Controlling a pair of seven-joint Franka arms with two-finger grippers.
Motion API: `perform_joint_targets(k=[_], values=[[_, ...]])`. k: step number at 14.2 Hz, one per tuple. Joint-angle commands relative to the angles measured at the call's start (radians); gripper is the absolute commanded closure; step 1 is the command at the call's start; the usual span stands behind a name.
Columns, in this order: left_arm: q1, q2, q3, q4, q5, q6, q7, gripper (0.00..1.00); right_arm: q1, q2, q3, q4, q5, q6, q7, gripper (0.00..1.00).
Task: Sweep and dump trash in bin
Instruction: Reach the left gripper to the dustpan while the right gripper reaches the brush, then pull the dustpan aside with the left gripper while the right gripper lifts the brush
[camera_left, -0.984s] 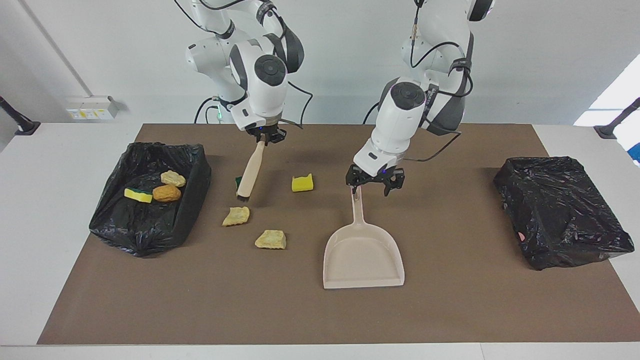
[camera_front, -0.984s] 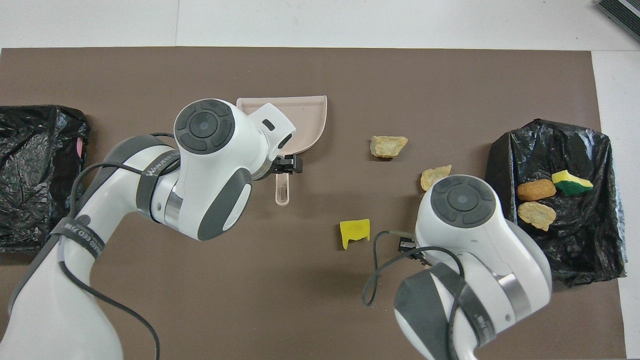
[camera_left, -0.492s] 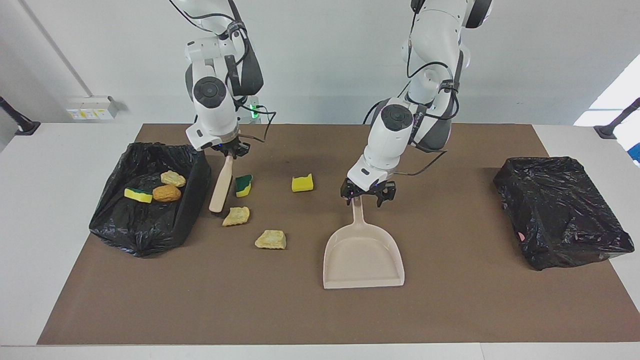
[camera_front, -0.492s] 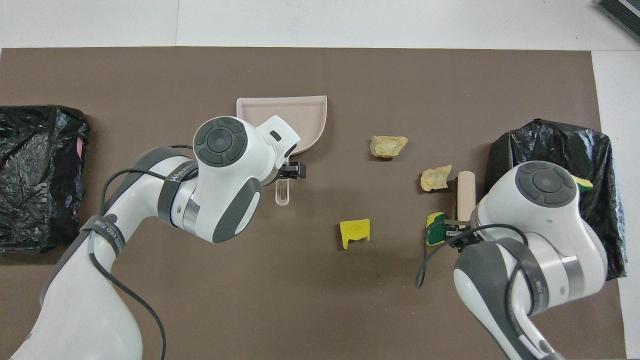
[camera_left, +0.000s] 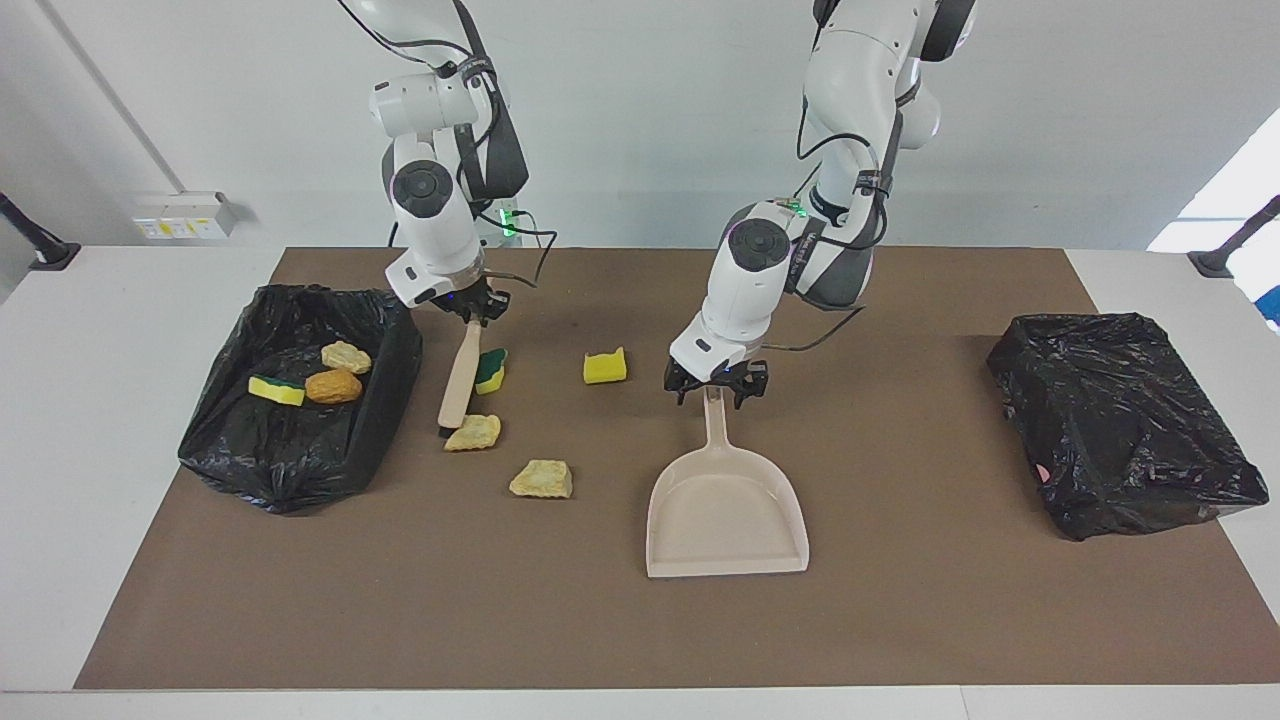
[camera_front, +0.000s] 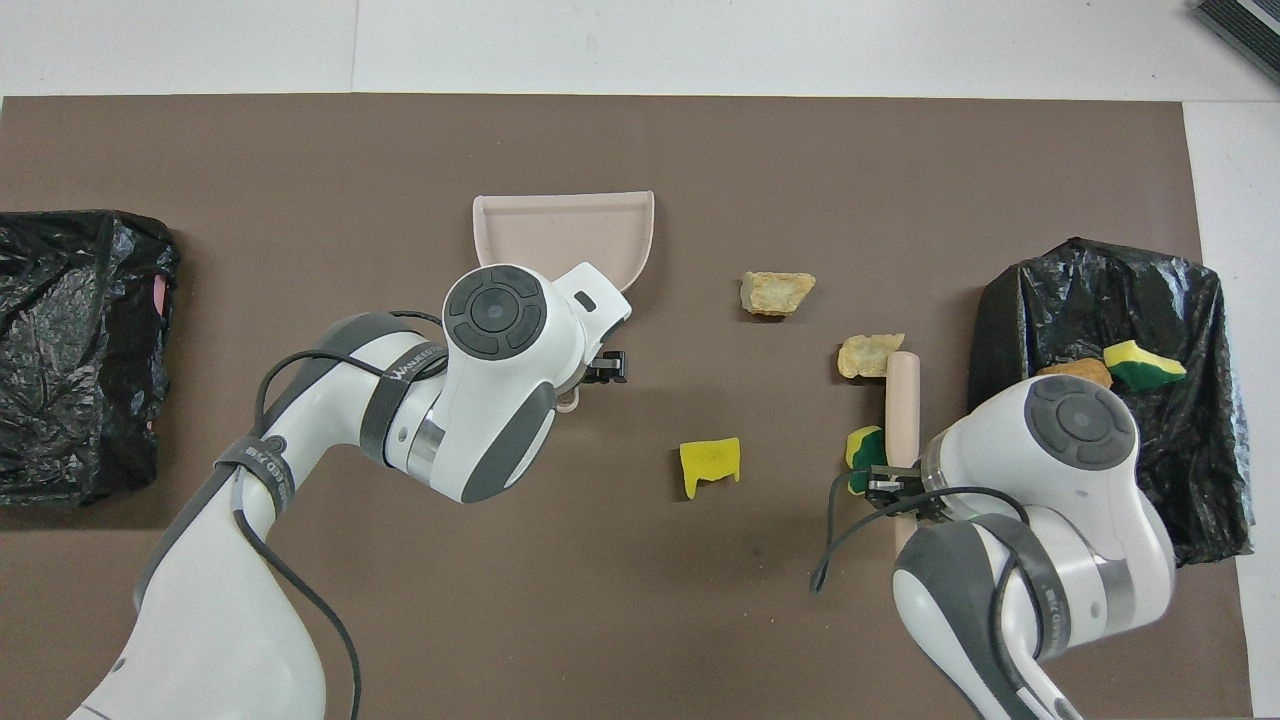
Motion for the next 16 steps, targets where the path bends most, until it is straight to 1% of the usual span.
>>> perform_joint_targets(k=[1, 3, 4, 5, 6, 10, 12, 13, 16], values=[[0.002, -0.002, 0.012, 0.014, 0.032, 0.002, -0.016, 0.41, 0.02, -0.005, 0.001, -0.025, 0.041, 0.05, -0.034, 1.0], [0.004, -0.003, 0.018, 0.028, 0.031, 0.002, -0.013, 0.6, 0.033, 0.034, 0.002, -0.022, 0.07, 0.096, -0.029, 1.0], [0.007, -0.002, 0.018, 0.034, 0.031, 0.002, -0.013, 0.74, 0.055, 0.044, 0.001, -0.014, 0.084, 0.113, -0.021, 1.0], [0.01, -0.003, 0.021, 0.035, 0.031, -0.001, -0.009, 0.94, 0.072, 0.055, 0.001, -0.005, 0.1, 0.127, -0.015, 1.0], [0.022, -0.005, 0.019, 0.038, 0.031, -0.015, -0.006, 1.0, 0.079, 0.064, 0.001, 0.013, 0.125, 0.131, -0.005, 1.0], [0.04, -0.02, 0.018, 0.042, 0.032, -0.045, 0.032, 1.0, 0.146, 0.11, 0.002, 0.075, 0.139, 0.134, 0.003, 1.0], [0.054, -0.047, 0.021, 0.042, 0.032, -0.082, 0.163, 1.0, 0.169, 0.147, 0.005, 0.108, 0.183, 0.136, -0.011, 1.0], [0.068, -0.057, 0.021, 0.04, 0.032, -0.099, 0.24, 1.0, 0.198, 0.164, 0.005, 0.131, 0.211, 0.133, -0.011, 1.0], [0.105, -0.089, 0.019, 0.037, 0.034, -0.179, 0.467, 1.0, 0.263, 0.192, 0.005, 0.196, 0.275, 0.116, -0.011, 1.0]])
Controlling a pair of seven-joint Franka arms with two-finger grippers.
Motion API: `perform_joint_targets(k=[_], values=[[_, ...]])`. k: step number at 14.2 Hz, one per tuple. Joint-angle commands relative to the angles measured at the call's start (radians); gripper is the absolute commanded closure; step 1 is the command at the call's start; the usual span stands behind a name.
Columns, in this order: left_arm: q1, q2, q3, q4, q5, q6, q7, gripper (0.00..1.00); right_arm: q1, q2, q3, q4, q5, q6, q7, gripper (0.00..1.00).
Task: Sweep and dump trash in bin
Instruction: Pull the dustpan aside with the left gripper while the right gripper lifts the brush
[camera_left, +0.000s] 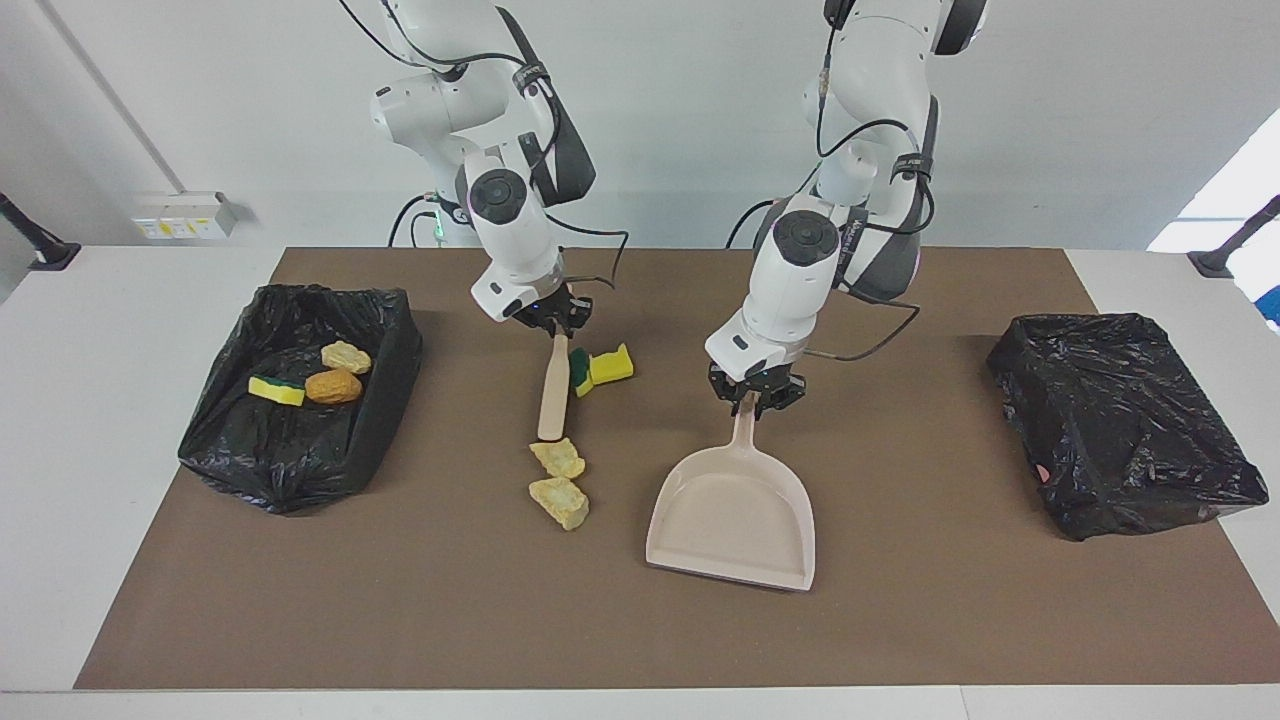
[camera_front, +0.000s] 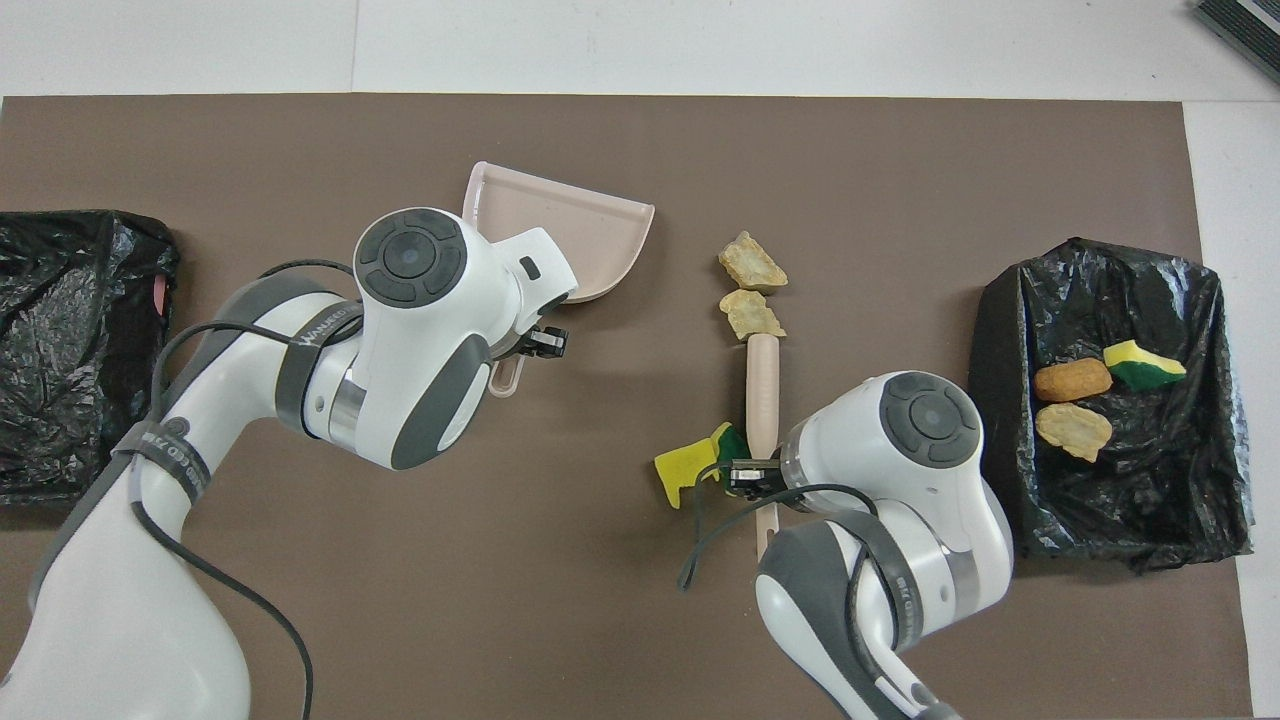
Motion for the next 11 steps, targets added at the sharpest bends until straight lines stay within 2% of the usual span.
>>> perform_joint_targets(k=[1, 6, 9, 11], values=[[0.044, -0.062, -0.004, -0.014, 0.02, -0.102, 0.215, 1.0, 0.039, 0.044, 0.0, 0.079, 0.047, -0.026, -0.013, 1.0], [0.168, -0.154, -0.005, -0.032, 0.02, -0.27, 0.666, 1.0, 0.018, 0.013, -0.015, 0.154, 0.01, -0.215, -0.087, 1.0], [0.262, -0.167, -0.004, -0.035, 0.05, -0.328, 1.029, 1.0, -0.022, 0.007, -0.008, 0.229, -0.167, -0.296, -0.145, 1.0], [0.291, -0.193, -0.005, -0.086, 0.087, -0.305, 1.197, 1.0, -0.031, 0.016, -0.012, 0.24, -0.263, -0.281, -0.217, 1.0]])
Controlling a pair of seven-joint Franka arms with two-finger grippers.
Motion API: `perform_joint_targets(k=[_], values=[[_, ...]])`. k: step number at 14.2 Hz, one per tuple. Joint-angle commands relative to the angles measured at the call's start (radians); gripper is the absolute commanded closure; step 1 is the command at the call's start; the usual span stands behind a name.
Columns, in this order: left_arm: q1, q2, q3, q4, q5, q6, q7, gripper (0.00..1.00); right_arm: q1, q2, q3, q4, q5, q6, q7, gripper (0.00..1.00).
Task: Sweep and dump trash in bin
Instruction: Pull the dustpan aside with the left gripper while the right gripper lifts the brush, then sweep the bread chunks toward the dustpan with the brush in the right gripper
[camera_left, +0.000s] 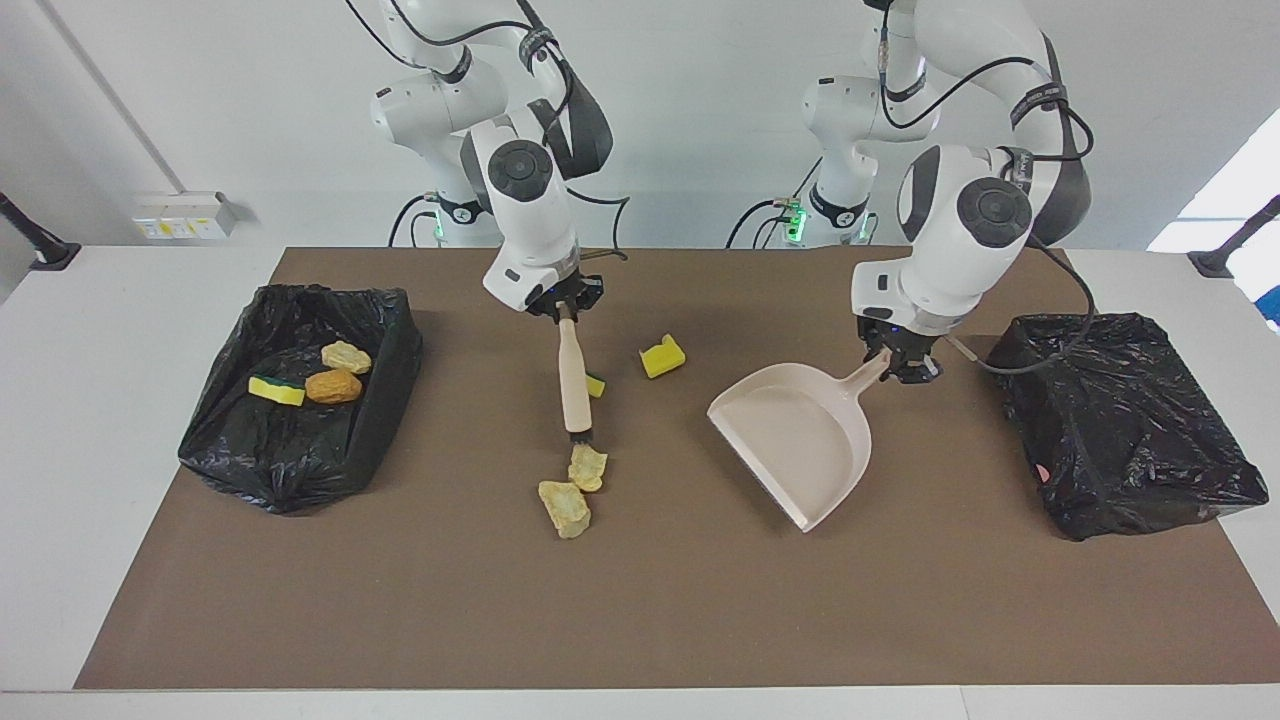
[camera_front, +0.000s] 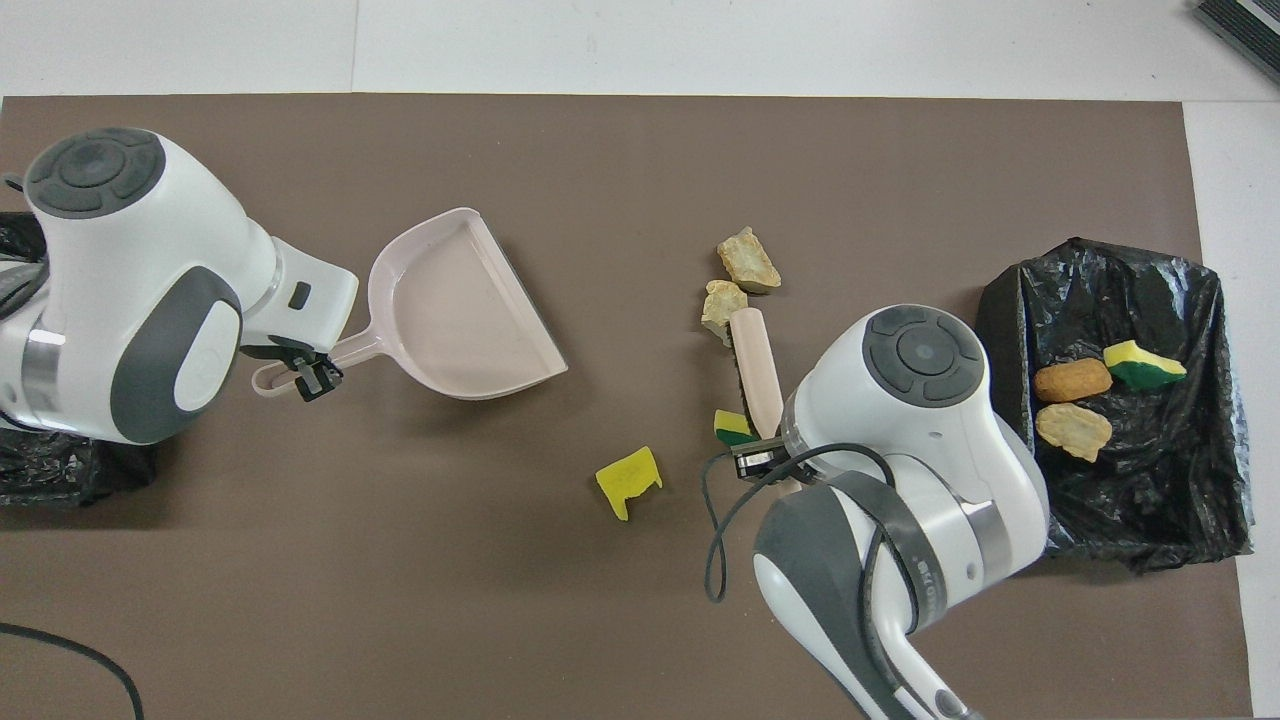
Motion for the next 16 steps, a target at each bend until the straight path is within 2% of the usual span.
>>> perform_joint_targets(k=[1, 3, 4, 6, 9, 10, 12, 16], values=[[0.033, -0.067, -0.012, -0.109, 0.037, 0.048, 0.135, 1.0, -0.034, 0.015, 0.001, 0.022, -0.077, 0.017, -0.127, 1.0], [0.032, -0.135, -0.012, -0.253, 0.045, 0.205, 0.135, 1.0, -0.083, 0.044, 0.003, 0.025, -0.078, 0.128, -0.207, 1.0], [0.026, -0.183, -0.012, -0.349, 0.062, 0.297, 0.135, 1.0, -0.095, 0.078, 0.003, 0.066, -0.079, 0.14, -0.226, 1.0], [0.021, -0.227, -0.012, -0.435, 0.083, 0.372, 0.135, 1.0, -0.108, 0.147, 0.001, 0.155, -0.102, 0.13, -0.292, 1.0], [0.012, -0.23, -0.014, -0.458, 0.083, 0.406, 0.124, 1.0, -0.14, 0.239, 0.003, 0.247, -0.162, 0.143, -0.326, 1.0], [0.012, -0.242, -0.014, -0.503, 0.083, 0.445, 0.121, 1.0, -0.14, 0.277, 0.003, 0.267, -0.177, 0.145, -0.326, 1.0], [0.016, -0.253, -0.014, -0.525, 0.083, 0.481, 0.115, 1.0, -0.128, 0.322, 0.004, 0.275, -0.185, 0.177, -0.324, 1.0], [0.013, -0.251, -0.015, -0.547, 0.082, 0.475, 0.11, 1.0, -0.071, 0.296, 0.017, 0.234, -0.167, 0.125, -0.332, 1.0]])
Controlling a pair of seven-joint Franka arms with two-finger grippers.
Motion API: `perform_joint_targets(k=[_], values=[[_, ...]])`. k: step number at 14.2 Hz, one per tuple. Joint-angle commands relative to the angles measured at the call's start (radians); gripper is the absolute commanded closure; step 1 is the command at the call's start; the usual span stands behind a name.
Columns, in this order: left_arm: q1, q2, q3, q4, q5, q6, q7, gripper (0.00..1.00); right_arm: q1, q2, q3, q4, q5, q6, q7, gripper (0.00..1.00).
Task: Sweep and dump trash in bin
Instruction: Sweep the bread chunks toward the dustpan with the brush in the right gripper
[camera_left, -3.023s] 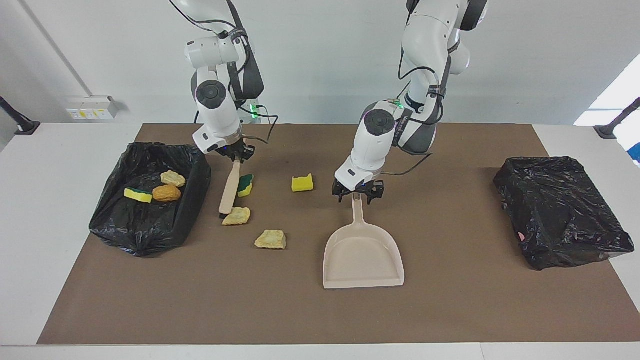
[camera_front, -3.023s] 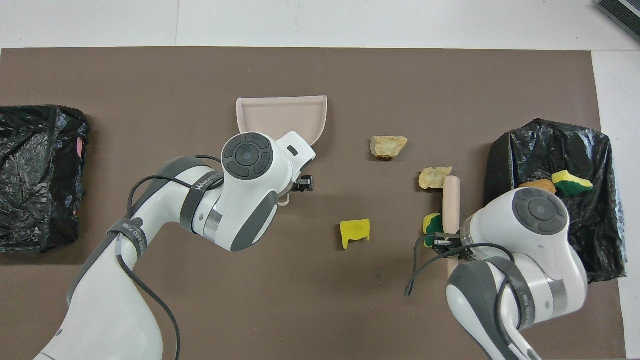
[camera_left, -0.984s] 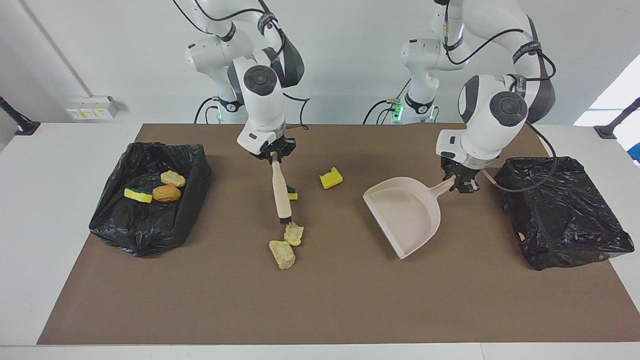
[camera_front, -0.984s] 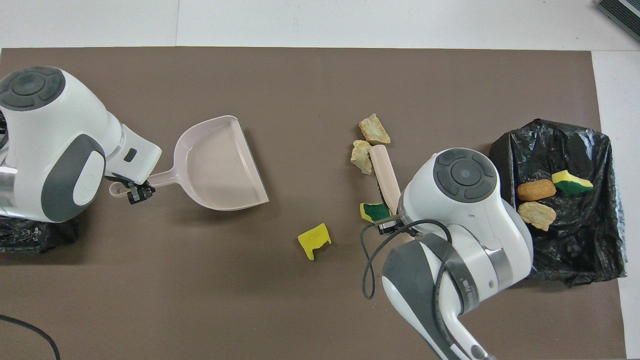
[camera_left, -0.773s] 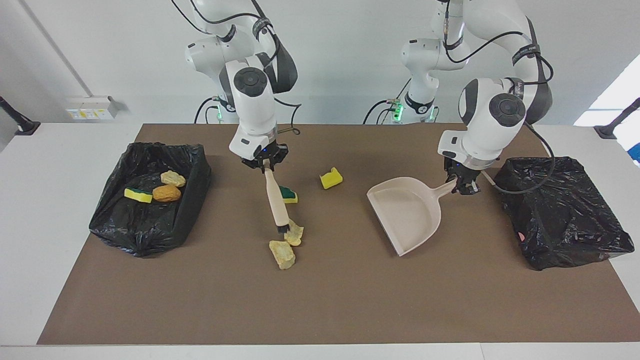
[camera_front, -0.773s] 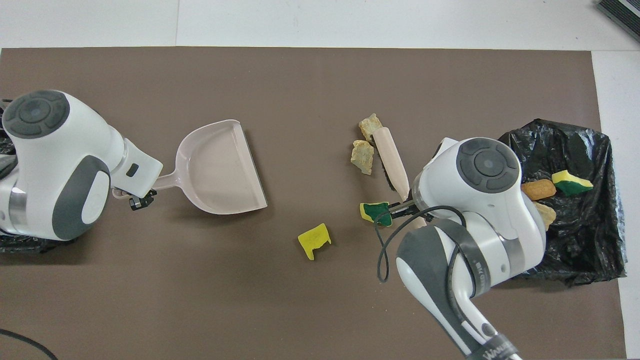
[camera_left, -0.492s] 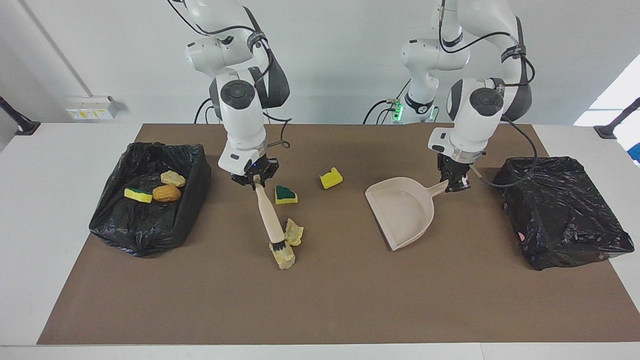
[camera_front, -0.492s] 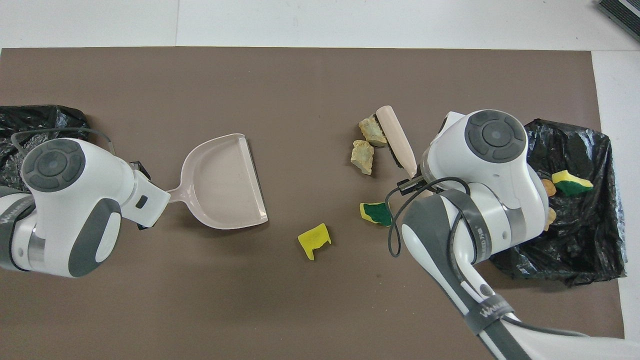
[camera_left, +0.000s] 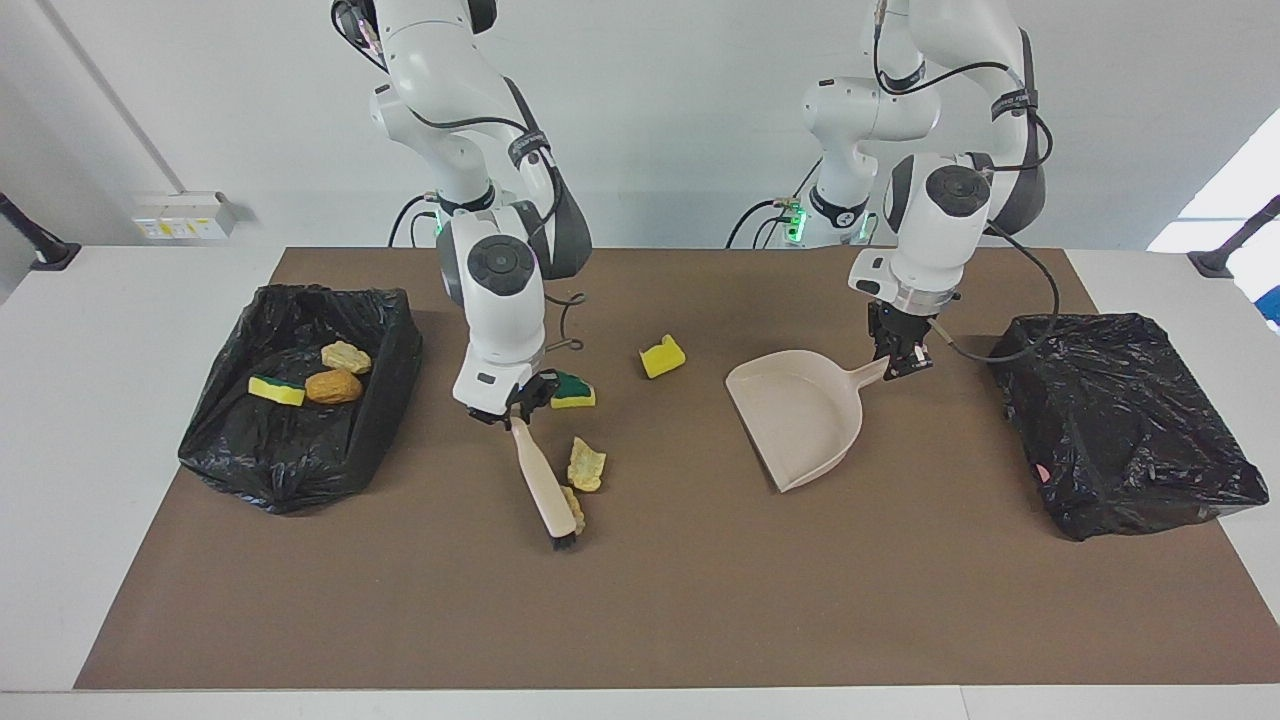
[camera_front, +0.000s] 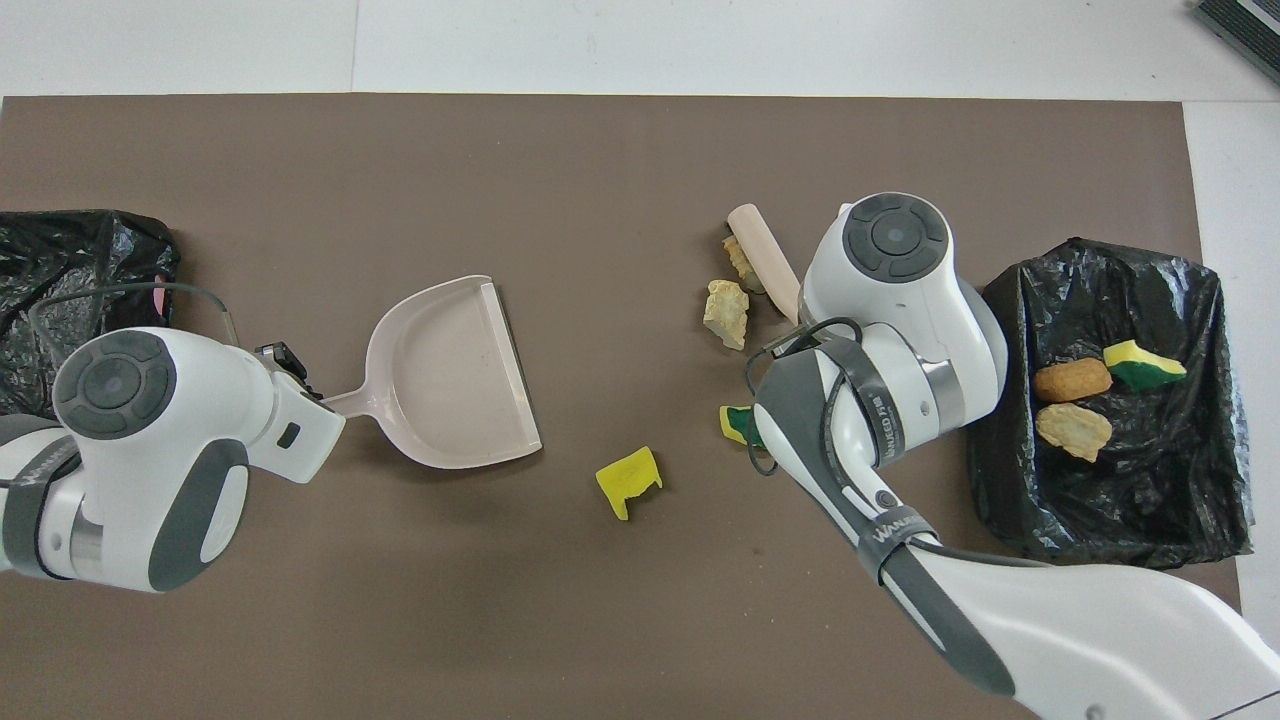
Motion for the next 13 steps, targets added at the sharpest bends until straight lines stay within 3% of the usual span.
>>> perform_joint_targets(k=[1, 4, 6, 8, 13], values=[[-0.012, -0.031, 0.005, -0.048, 0.017, 0.02, -0.012, 1.0, 0.038, -0.031, 0.018, -0.024, 0.002, -0.043, -0.063, 1.0], [-0.021, -0.021, 0.004, -0.057, 0.008, 0.0, -0.061, 1.0, 0.041, -0.043, 0.055, -0.028, 0.095, -0.053, -0.198, 1.0], [-0.032, -0.021, 0.004, -0.055, 0.008, 0.003, -0.08, 1.0, 0.055, -0.045, 0.089, -0.022, 0.155, -0.05, -0.184, 1.0], [-0.03, -0.021, 0.004, -0.055, 0.008, 0.001, -0.083, 1.0, 0.055, -0.068, 0.112, -0.021, 0.215, -0.054, -0.116, 1.0], [-0.043, -0.021, 0.004, -0.055, 0.008, 0.001, -0.081, 1.0, 0.007, -0.176, 0.107, -0.059, 0.219, -0.184, 0.133, 1.0]])
